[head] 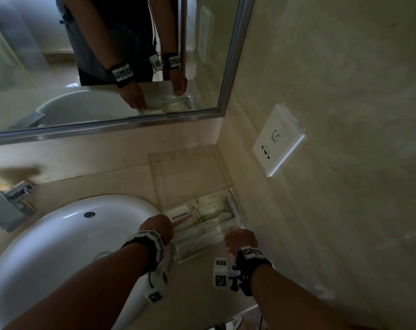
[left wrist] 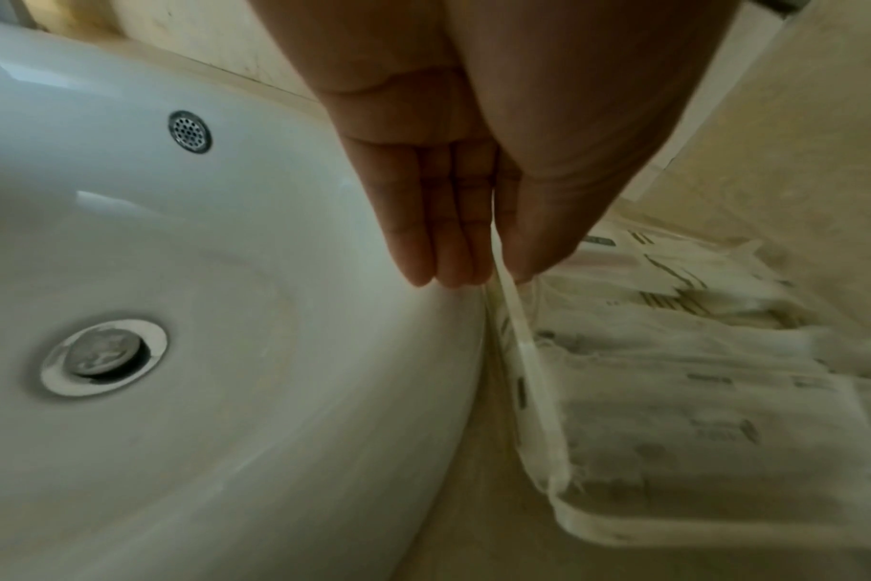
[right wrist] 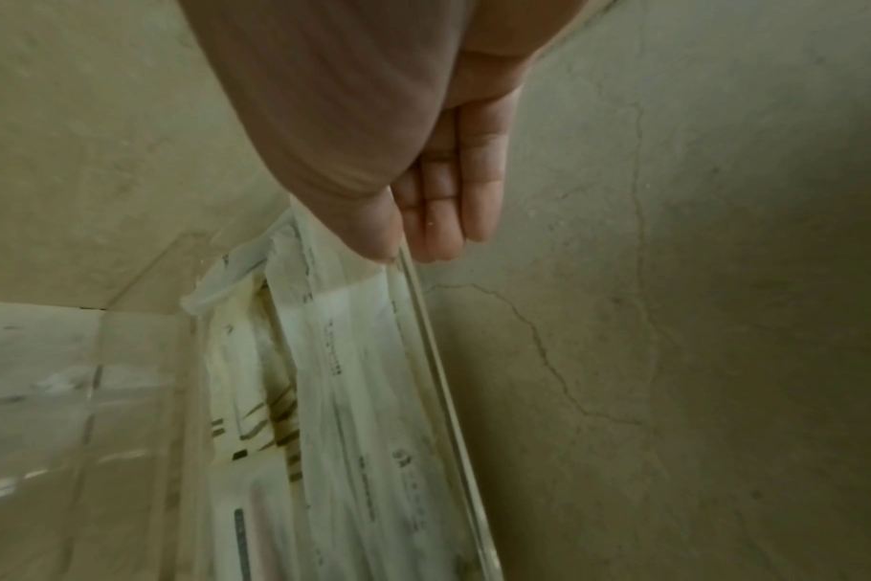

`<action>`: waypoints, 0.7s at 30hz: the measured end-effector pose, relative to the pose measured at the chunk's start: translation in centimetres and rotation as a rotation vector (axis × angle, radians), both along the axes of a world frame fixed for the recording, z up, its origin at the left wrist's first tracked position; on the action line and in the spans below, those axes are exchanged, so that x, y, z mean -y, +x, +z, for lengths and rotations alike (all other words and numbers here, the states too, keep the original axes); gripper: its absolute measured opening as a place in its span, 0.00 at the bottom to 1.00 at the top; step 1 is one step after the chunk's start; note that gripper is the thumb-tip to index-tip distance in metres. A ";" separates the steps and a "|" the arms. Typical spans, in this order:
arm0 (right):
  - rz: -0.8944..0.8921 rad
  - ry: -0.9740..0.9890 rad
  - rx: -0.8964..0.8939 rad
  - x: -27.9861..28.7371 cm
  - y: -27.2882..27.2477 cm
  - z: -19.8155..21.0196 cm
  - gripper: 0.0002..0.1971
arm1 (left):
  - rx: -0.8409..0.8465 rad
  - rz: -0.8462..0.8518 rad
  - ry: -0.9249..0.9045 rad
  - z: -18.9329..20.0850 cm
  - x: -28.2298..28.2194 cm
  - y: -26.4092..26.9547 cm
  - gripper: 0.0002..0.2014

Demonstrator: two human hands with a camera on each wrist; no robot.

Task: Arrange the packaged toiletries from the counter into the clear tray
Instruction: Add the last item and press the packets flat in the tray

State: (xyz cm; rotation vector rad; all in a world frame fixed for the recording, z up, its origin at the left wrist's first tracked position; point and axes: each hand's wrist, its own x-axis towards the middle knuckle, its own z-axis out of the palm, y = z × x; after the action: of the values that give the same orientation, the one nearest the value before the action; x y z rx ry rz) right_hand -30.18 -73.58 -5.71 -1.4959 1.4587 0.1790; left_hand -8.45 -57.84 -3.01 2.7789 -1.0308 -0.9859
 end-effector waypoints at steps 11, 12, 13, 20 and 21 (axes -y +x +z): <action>-0.025 0.039 0.042 1.0 1.8 -0.2 0.15 | 0.020 -0.033 0.037 1.0 0.9 1.7 0.12; -0.029 0.045 0.043 1.0 1.9 -0.4 0.15 | 0.014 -0.025 0.032 1.0 1.0 1.8 0.12; -0.038 0.055 0.049 1.0 1.9 -0.5 0.14 | 0.013 -0.019 0.028 1.0 1.0 1.9 0.13; -0.081 0.045 0.082 1.1 1.8 -1.2 0.06 | 0.043 0.014 -0.023 1.4 1.3 1.7 0.13; -0.094 0.044 0.096 1.1 1.9 -1.2 0.05 | 0.049 0.018 -0.030 1.5 1.3 1.8 0.13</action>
State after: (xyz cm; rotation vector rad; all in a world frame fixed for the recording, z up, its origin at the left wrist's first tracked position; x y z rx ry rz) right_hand -28.23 -74.72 -6.90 -1.3786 1.4360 0.0810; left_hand -6.69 -59.11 -1.47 2.7964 -1.0158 -0.8977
